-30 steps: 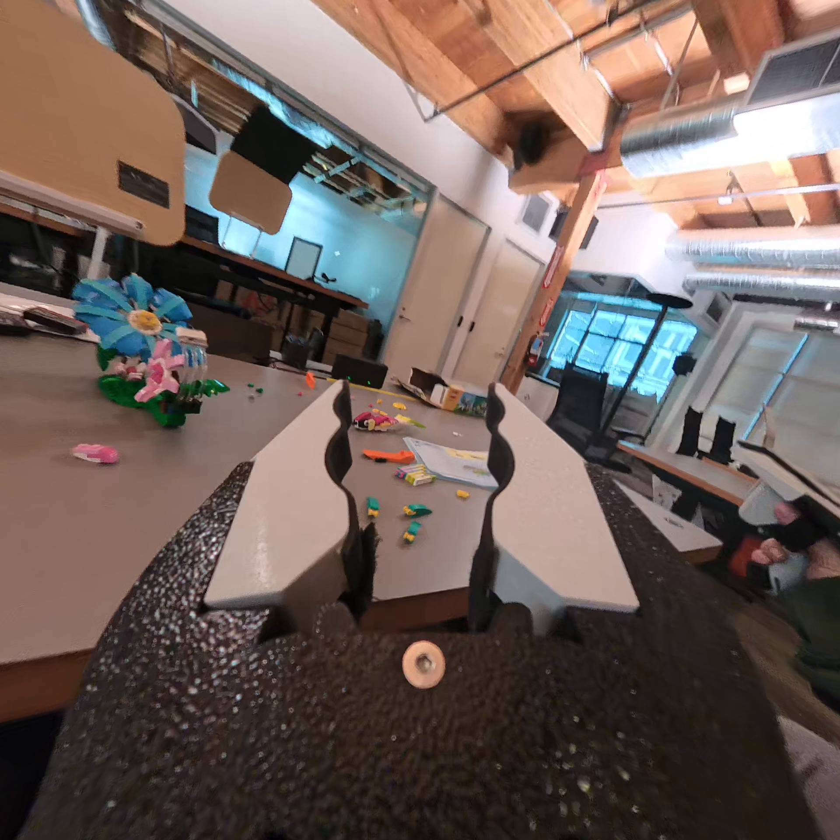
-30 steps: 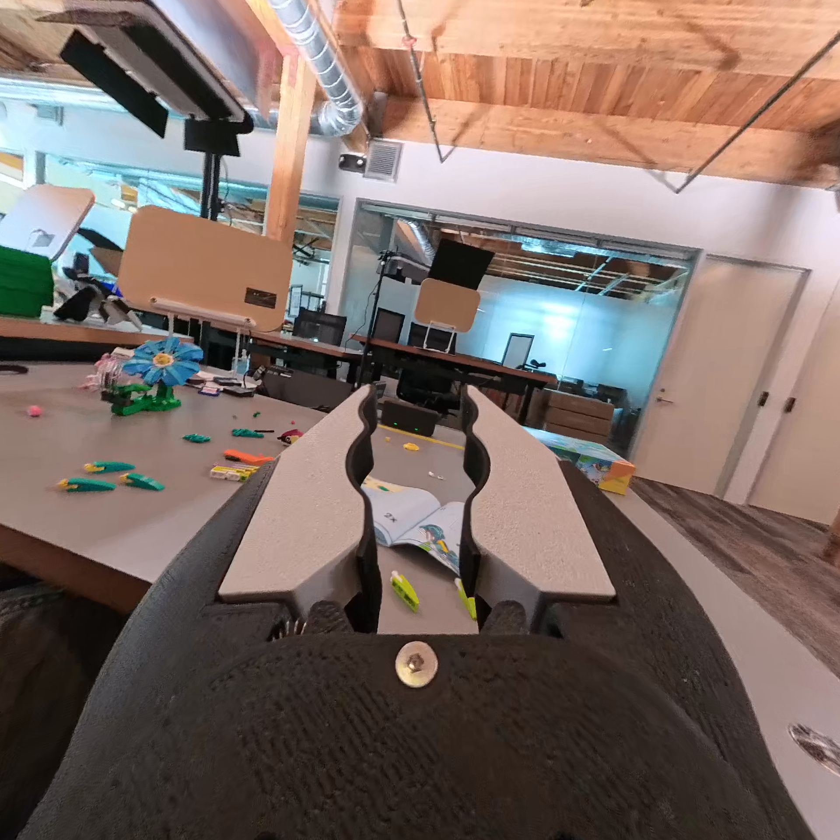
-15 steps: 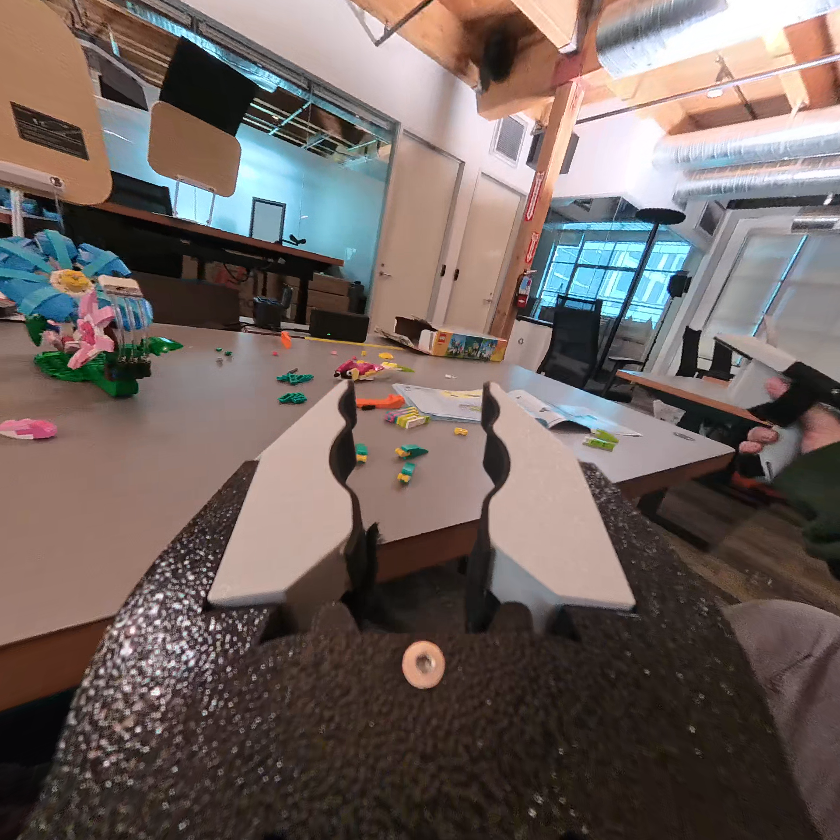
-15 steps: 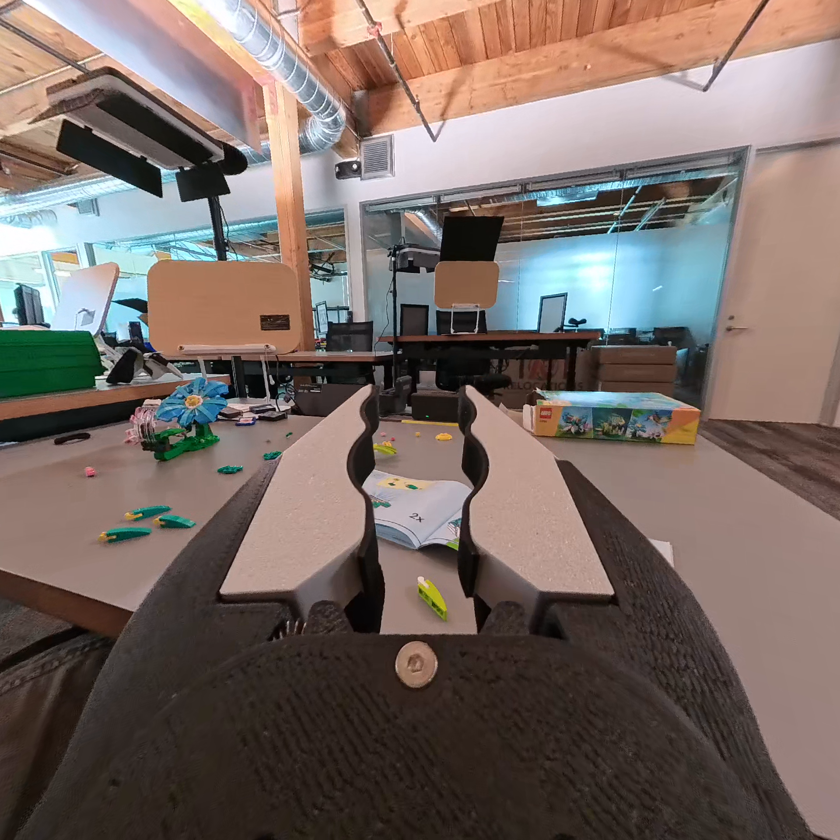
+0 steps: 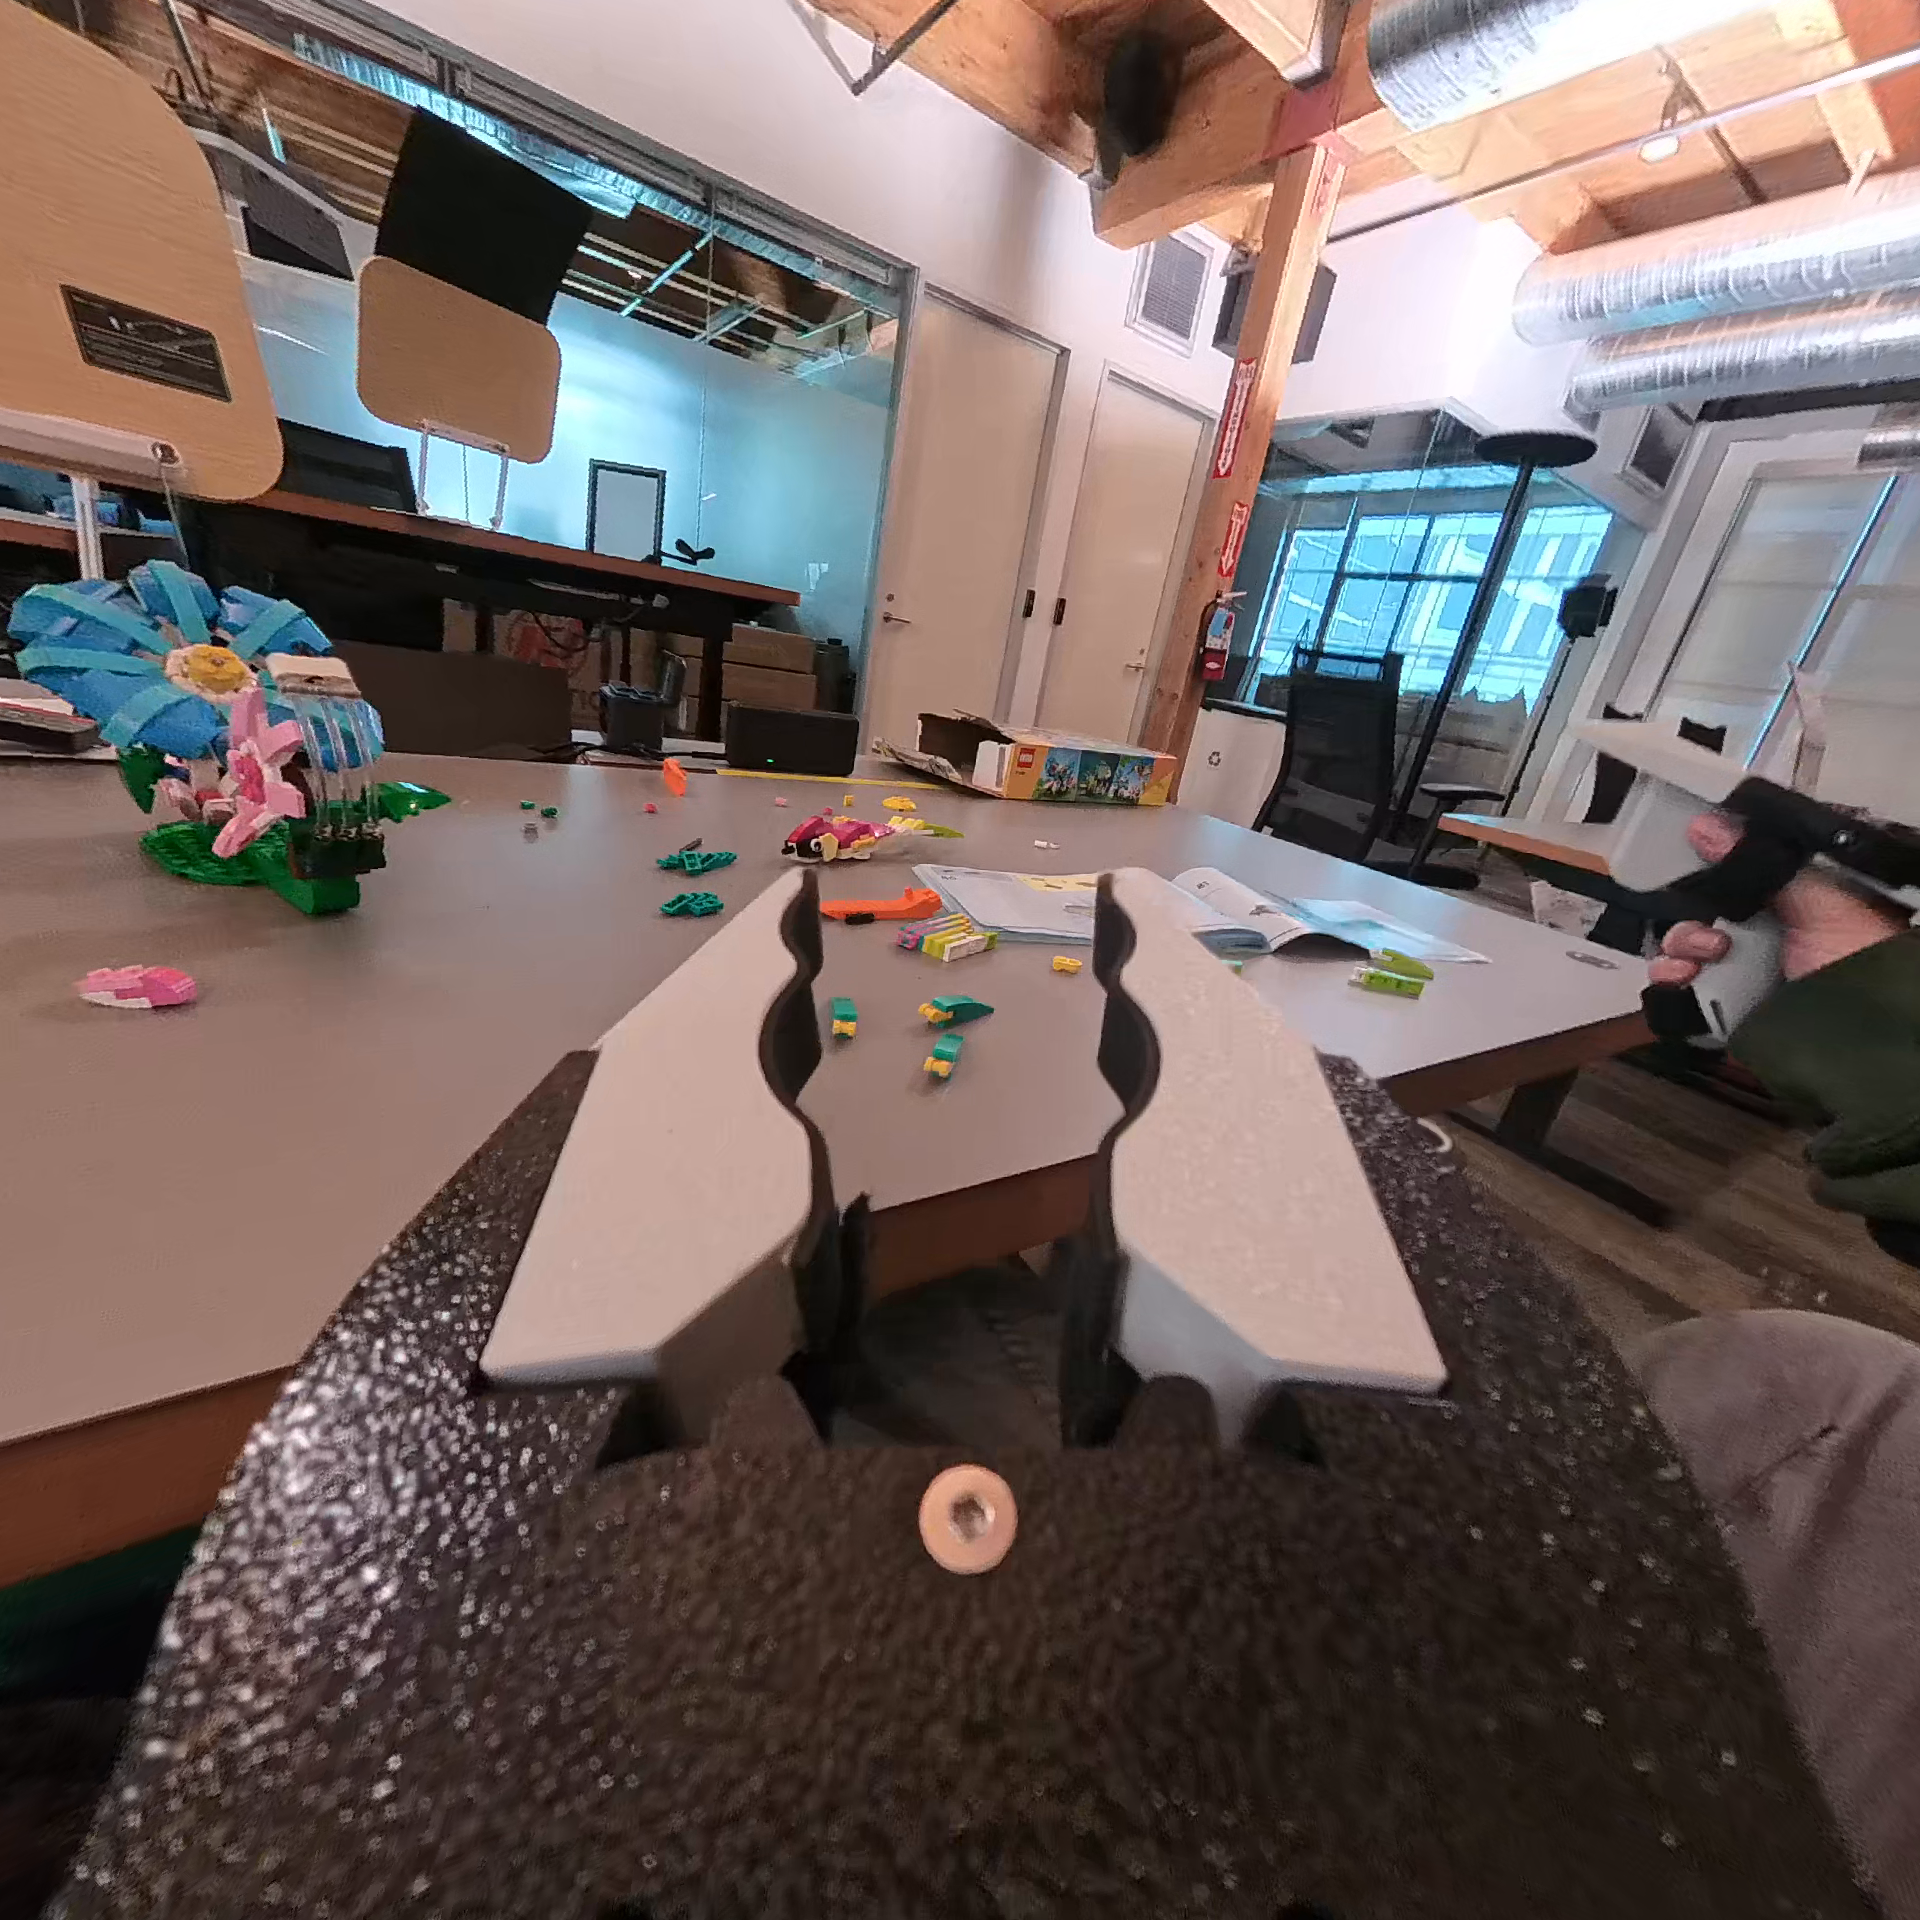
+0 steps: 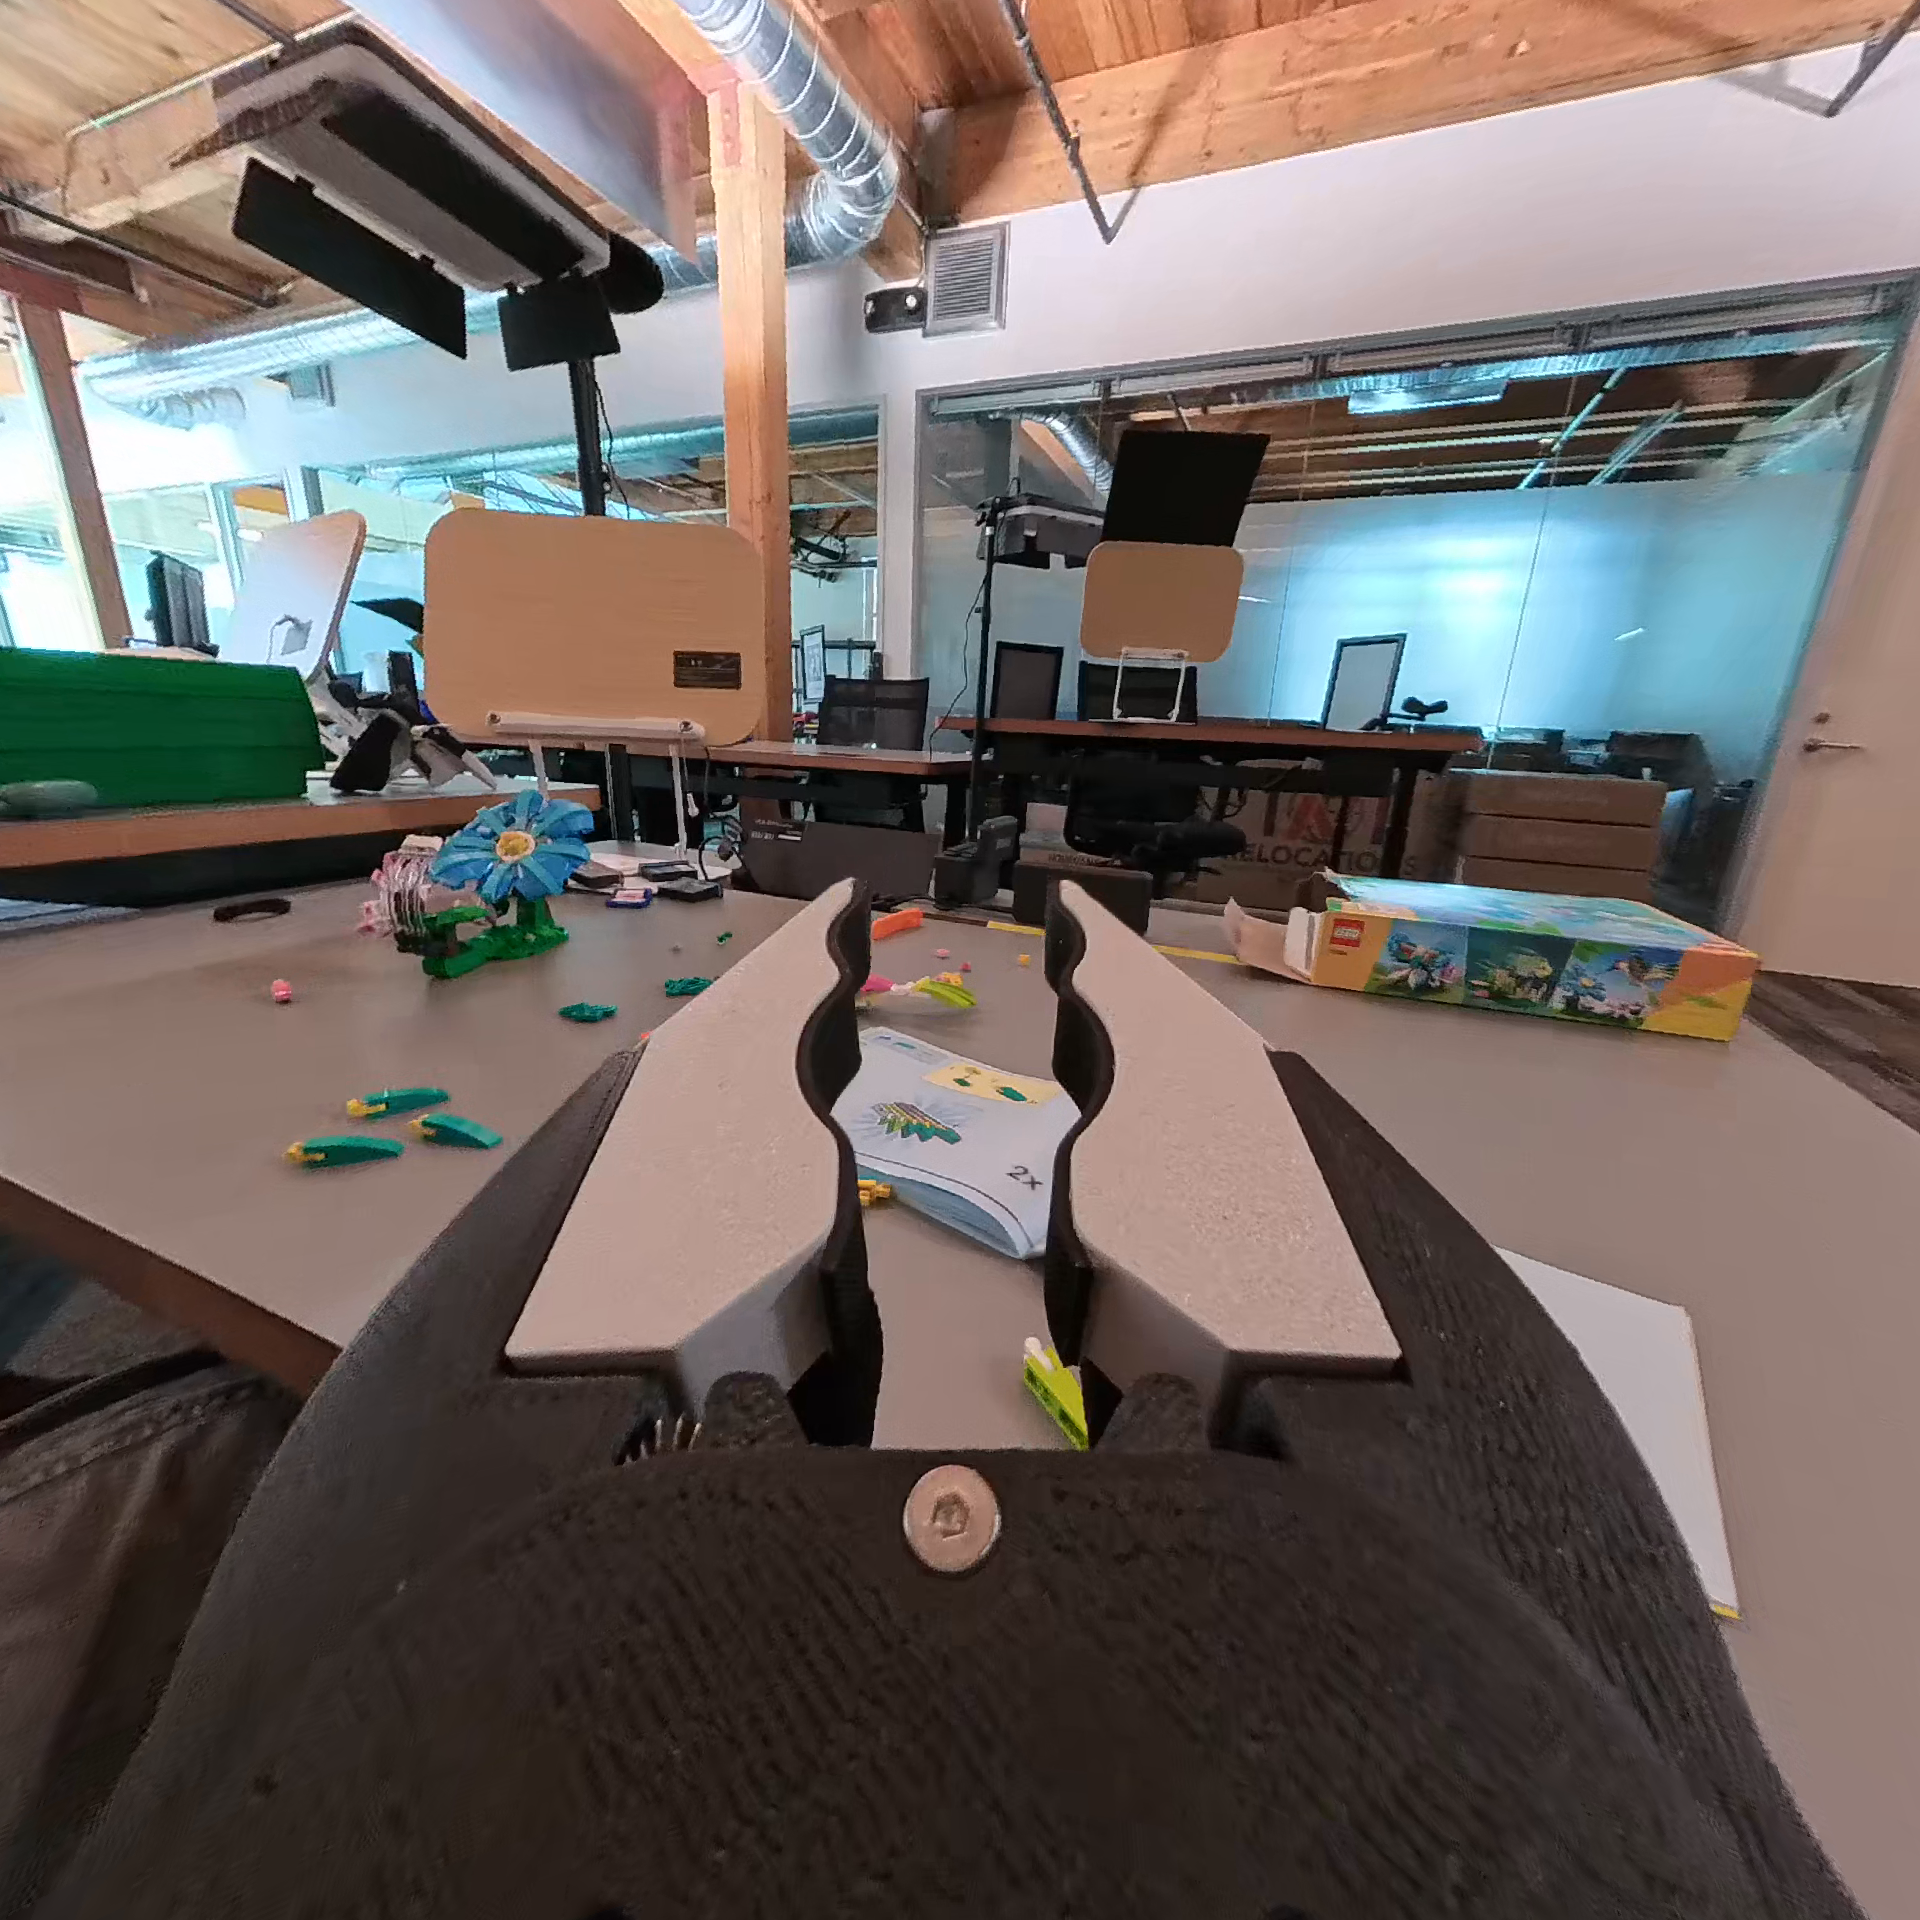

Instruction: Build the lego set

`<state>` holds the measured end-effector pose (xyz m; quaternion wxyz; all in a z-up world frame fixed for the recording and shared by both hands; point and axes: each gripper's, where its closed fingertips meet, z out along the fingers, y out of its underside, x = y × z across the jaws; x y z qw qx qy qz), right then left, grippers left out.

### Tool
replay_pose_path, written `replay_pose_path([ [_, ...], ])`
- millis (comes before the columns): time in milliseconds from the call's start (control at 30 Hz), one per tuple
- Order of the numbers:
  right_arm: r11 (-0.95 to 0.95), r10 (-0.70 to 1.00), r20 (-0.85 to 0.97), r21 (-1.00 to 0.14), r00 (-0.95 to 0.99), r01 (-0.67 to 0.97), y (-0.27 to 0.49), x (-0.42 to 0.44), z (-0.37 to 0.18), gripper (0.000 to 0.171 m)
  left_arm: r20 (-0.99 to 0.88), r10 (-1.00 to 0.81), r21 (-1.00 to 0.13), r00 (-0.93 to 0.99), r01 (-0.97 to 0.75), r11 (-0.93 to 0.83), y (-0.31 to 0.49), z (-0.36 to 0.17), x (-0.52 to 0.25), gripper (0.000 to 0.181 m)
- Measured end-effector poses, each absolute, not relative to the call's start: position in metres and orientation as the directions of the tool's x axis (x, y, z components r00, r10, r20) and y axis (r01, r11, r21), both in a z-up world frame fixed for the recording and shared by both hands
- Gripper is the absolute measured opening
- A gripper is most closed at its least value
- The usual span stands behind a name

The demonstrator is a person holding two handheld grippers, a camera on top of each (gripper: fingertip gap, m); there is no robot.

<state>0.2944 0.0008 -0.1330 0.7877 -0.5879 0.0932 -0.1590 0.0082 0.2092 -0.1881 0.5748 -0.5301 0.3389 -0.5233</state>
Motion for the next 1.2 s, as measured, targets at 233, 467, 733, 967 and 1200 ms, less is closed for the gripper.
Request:
replay_pose_path([
  [233, 0.244, -0.346, 0.052, -0.959, 0.937, 0.143, 0.006, 0.291, -0.135, 0.031, 0.155, -0.962, -0.972, 0.226, 0.209, -0.108, 0.208, -0.197, 0.011, 0.049],
  [467, 0.237, -0.339, 0.037, -0.964, 0.94, 0.123, 0.007, 0.293, -0.138, 0.031, 0.16, -0.963, -0.972, 0.216, 0.204, -0.116, 0.208, -0.198, 0.013, 0.047],
  [733, 0.232, -0.333, 0.04, -0.965, 0.942, 0.123, 0.008, 0.291, -0.138, 0.031, 0.161, -0.961, -0.971, 0.224, 0.212, -0.113, 0.211, -0.196, 0.01, 0.044],
  [967, 0.23, -0.329, 0.038, -0.966, 0.944, 0.118, 0.009, 0.291, -0.139, 0.031, 0.202, -0.959, -0.966, 0.2, 0.203, -0.161, 0.21, -0.202, 0.013, 0.044],
  [1200, 0.226, -0.323, 0.034, -0.968, 0.946, 0.112, 0.01, 0.29, -0.14, 0.031, 0.235, -0.956, -0.96, 0.177, 0.194, -0.2, 0.21, -0.207, 0.015, 0.036],
])
